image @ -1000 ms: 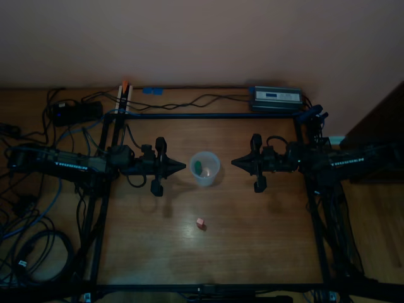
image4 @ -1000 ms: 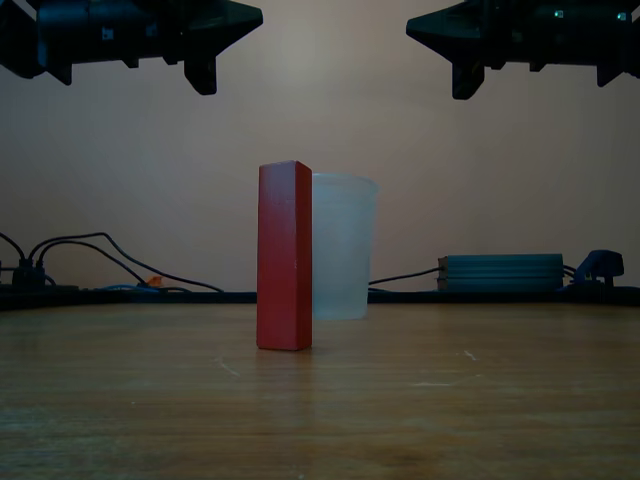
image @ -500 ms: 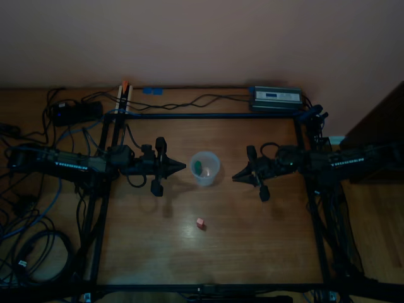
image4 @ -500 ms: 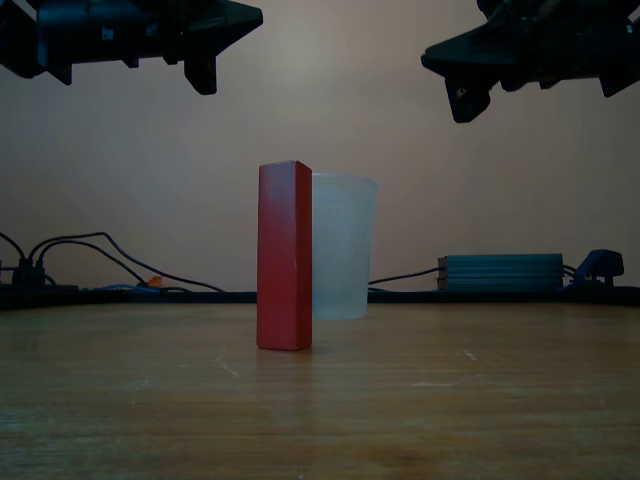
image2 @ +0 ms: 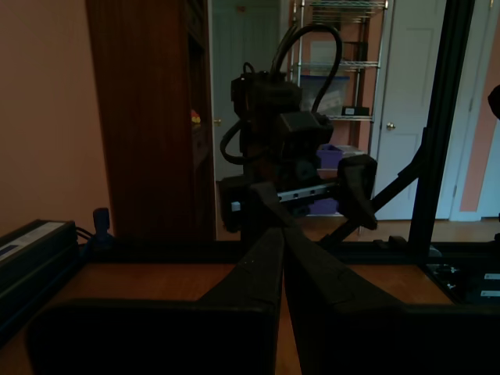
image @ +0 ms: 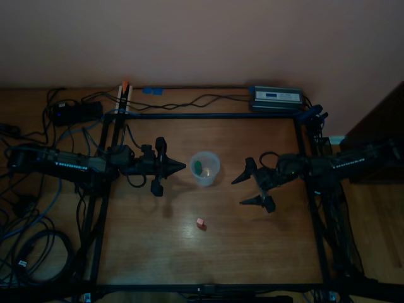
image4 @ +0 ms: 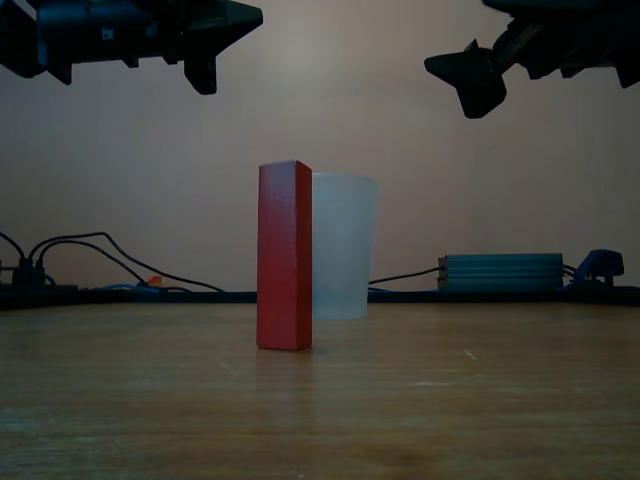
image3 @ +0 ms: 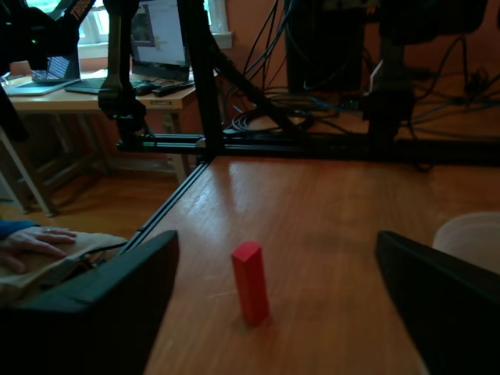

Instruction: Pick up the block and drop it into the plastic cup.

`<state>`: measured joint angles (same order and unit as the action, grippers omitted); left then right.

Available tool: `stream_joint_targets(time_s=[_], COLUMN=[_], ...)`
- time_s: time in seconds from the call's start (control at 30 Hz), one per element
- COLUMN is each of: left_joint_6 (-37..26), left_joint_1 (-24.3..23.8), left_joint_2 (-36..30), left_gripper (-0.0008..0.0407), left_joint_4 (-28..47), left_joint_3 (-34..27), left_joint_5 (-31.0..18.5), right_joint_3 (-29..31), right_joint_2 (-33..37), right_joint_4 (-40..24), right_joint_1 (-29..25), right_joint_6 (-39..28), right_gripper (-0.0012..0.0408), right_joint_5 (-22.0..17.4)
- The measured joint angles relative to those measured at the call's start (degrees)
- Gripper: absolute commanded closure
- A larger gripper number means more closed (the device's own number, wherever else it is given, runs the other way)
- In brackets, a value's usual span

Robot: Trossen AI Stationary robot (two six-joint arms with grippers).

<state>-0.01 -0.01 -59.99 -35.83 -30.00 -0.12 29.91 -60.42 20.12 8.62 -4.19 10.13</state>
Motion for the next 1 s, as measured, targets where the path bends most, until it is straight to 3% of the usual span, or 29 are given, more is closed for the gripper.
stream_joint_targets(time_s=[0.2, 0.53, 1.0], left_joint_6=[0.0, 0.0, 0.0], left_joint_1=[0.0, 0.0, 0.0], left_joint_2=[0.0, 0.0, 0.0], left_gripper=[0.0399, 0.0399, 0.0399], left_joint_4=[0.0, 0.0, 0.0], left_joint_3=[0.0, 0.0, 0.0], left_joint_5=[0.0, 0.0, 0.0], right_joint_3=[0.0, 0.0, 0.2], right_joint_2=[-5.5, -17.0, -26.6], right_joint_4=[0.3, 6.7, 17.0], right_joint_1=[1.7, 1.7, 3.4], right_joint_6=[-0.3, -0.6, -1.5], right_gripper=[0.0063, 0.0158, 0.0171], right_joint_5=[-3.7, -3.4, -3.0])
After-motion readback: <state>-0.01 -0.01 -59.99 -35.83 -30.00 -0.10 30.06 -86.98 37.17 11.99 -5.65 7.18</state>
